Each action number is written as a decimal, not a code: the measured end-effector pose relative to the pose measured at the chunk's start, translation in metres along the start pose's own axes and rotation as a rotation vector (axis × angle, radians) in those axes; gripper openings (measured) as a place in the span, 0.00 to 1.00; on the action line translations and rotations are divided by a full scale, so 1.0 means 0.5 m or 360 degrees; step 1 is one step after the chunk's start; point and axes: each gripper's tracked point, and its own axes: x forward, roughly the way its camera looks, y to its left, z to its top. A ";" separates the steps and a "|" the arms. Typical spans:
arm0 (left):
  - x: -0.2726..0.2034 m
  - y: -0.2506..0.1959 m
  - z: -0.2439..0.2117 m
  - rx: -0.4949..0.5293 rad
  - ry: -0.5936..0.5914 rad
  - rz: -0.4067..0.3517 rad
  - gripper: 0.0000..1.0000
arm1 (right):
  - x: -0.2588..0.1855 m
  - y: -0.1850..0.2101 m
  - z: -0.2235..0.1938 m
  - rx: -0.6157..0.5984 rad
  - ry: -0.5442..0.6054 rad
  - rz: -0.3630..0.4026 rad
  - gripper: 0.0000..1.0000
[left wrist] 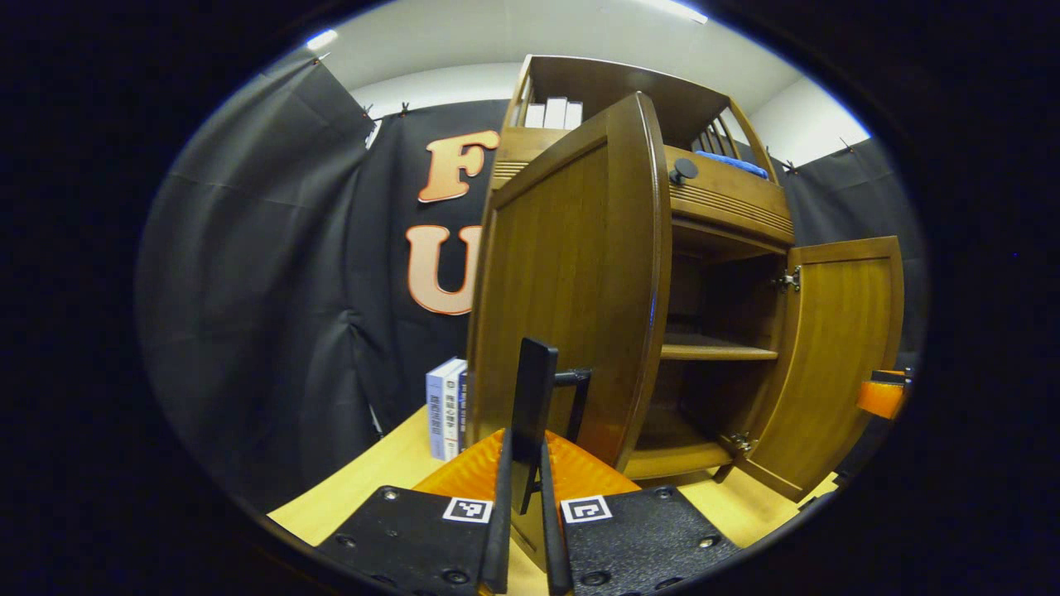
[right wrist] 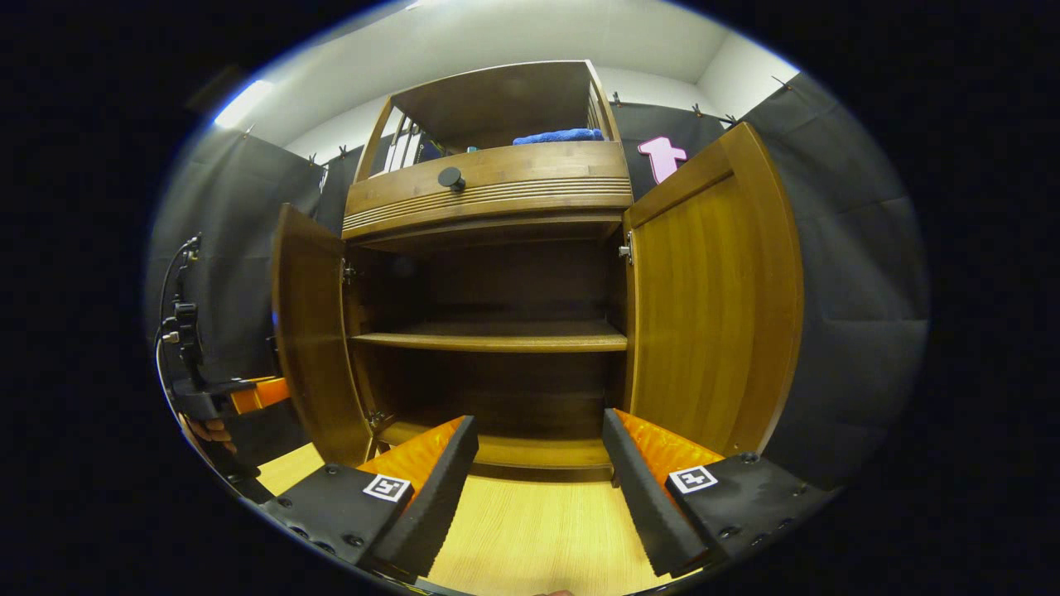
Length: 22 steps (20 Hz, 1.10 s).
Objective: Open the right door of the double-door shoe cabinet with the right hand, and open the left door with the left hand.
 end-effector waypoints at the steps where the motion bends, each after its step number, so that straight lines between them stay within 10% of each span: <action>1: -0.003 0.014 0.010 -0.0003 -0.0019 0.0007 0.15 | 0.006 0.007 -0.001 0.0002 0.0001 0.0004 0.89; 9: 0.008 0.142 0.040 0.0000 -0.0037 -0.0065 0.00 | 0.019 0.027 0.008 -0.0014 -0.0007 -0.0025 0.89; 11: 0.012 0.160 0.025 -0.0033 0.0023 -0.0159 0.15 | 0.019 0.027 0.009 -0.0008 -0.0012 -0.0040 0.89; 17: 0.015 0.185 -0.001 -0.0094 0.0077 -0.0292 0.13 | 0.021 0.021 0.021 -0.0042 -0.0022 -0.0103 0.98; 22: -0.050 0.214 -0.034 0.0059 0.0153 -0.0175 0.13 | 0.030 0.040 0.013 -0.0076 0.0001 -0.0042 0.94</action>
